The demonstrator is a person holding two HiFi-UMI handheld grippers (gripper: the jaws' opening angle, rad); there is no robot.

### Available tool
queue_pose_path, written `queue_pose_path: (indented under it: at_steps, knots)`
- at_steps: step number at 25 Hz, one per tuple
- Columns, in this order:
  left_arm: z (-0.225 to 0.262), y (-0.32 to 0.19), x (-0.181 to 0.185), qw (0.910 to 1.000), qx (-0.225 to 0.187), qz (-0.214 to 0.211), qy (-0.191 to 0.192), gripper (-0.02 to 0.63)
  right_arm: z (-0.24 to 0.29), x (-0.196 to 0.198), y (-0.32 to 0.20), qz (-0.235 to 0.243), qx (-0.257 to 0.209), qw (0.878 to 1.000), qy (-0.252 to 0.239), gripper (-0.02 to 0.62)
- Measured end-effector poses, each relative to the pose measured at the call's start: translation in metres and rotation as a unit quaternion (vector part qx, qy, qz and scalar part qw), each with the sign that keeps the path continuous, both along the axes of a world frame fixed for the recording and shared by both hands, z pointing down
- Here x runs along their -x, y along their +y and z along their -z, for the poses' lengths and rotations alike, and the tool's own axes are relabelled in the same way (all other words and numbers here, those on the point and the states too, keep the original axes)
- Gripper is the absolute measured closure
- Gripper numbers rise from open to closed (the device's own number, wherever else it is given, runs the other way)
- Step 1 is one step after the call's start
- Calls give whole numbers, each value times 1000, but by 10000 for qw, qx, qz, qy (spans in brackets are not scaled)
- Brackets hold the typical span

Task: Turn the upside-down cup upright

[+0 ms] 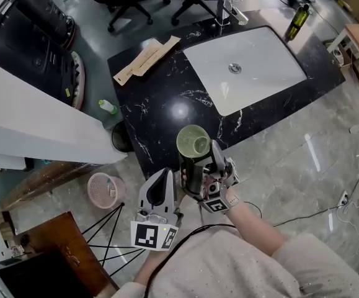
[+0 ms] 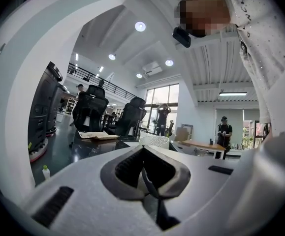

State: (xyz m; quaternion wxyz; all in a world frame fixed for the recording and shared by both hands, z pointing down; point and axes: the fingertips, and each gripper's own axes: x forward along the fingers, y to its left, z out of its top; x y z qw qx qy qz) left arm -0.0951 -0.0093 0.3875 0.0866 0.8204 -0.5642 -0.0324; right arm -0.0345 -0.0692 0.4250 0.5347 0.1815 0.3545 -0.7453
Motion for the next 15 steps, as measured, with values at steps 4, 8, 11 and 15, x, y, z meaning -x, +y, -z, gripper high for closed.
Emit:
queue_pose_path:
  at_steps: [4, 8, 11, 15]
  knots:
    - [-2, -1, -5, 10000, 46, -51, -24, 600, 1, -2, 4, 49, -92, 9998, -195, 268]
    - [-3, -1, -8, 9999, 75, -101, -59, 600, 1, -4, 5, 55, -100, 9991, -406, 268]
    - [-4, -1, -10, 9998, 111, -116, -69, 600, 1, -7, 2, 21, -96, 9986, -526, 268]
    - [-4, -2, -12, 9998, 142, -114, -74, 600, 0, -10, 1, 3, -96, 9977, -672, 268]
